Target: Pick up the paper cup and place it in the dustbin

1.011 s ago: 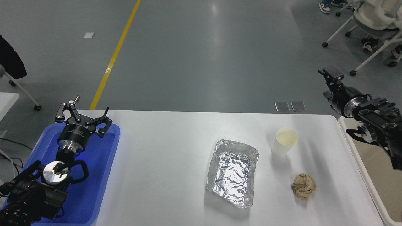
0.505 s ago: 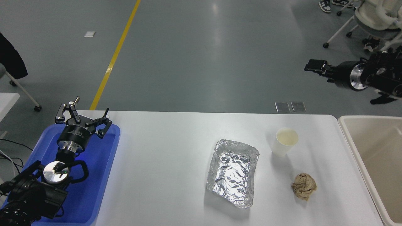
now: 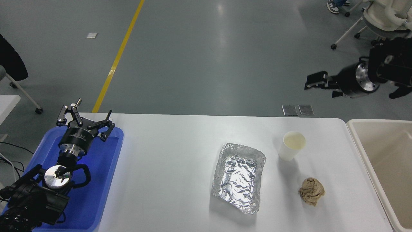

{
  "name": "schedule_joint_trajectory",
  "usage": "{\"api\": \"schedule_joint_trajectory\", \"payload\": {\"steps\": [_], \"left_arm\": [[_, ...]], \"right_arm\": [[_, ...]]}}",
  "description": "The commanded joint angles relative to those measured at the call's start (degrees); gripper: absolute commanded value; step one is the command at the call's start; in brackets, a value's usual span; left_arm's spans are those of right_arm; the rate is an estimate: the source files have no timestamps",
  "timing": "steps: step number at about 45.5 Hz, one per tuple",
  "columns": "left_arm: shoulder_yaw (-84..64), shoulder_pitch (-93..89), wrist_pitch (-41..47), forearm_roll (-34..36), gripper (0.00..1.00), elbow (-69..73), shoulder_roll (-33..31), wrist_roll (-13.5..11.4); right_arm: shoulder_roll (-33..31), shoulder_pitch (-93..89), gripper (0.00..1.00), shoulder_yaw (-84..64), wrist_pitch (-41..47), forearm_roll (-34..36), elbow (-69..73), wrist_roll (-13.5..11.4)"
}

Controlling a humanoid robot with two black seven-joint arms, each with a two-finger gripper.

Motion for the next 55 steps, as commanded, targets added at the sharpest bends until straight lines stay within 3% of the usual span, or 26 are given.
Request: {"api": "schedule_joint_trajectory", "payload": {"steps": [1, 9, 33, 50, 55], "left_arm": [[0.1, 0.0, 0.0, 0.0, 1.0, -0.1, -0.1, 0.0], [0.0, -0.1, 0.0, 0.0, 1.0, 0.0, 0.0, 0.0], [0.0, 0.0, 0.0, 0.0, 1.0, 0.0, 0.0, 0.1], [0.1, 0.0, 0.0, 0.0, 1.0, 0.0, 0.0, 0.0], [0.0, 0.0, 0.0, 0.0, 1.0, -0.1, 0.0, 0.0]], "right_arm": [[2.2, 4.3, 1.0, -4.0, 2.7, -0.1, 3.6, -0.8], [3.6, 2.3, 1.0, -5.7, 1.6, 0.0, 3.5, -0.8], [7.2, -16.2, 1.0, -4.1, -14.2, 0.9, -0.6, -0.8], [8.4, -24.4, 1.0, -3.4, -17.1, 1.0, -8.7, -0.8], [9.2, -27.5, 1.0, -2.7, -18.9, 4.5, -11.6, -0.8]]}}
